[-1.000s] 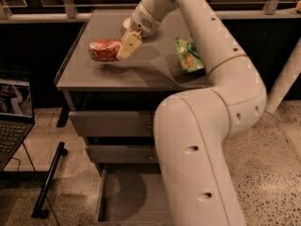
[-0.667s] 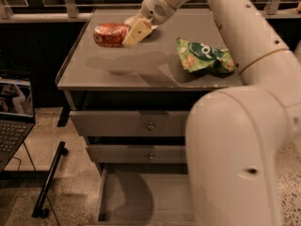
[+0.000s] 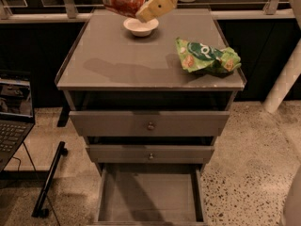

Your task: Place coke can into bottom drawer

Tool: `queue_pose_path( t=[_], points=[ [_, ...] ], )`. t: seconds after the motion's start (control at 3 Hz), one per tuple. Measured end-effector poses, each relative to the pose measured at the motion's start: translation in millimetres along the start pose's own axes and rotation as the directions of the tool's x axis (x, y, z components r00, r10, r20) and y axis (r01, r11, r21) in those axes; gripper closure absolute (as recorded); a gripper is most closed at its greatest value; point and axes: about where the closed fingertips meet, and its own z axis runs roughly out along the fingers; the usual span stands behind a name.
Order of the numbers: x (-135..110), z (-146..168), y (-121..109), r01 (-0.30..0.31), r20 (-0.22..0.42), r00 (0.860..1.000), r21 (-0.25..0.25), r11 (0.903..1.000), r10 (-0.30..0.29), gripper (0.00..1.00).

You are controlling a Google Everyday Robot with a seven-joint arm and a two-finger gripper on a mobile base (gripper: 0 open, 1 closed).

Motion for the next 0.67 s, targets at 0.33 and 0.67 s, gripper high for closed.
queue_pose_path(
  t=[0.33, 0.67],
  points=[
    [0.0, 0.0, 0.0, 0.000, 0.000, 1.000, 0.000, 1.0000, 0.000, 1.00],
    [10.8, 0.2, 11.3, -0.024, 0.010, 1.000, 0.007, 0.9997, 0.023, 1.00]
  ],
)
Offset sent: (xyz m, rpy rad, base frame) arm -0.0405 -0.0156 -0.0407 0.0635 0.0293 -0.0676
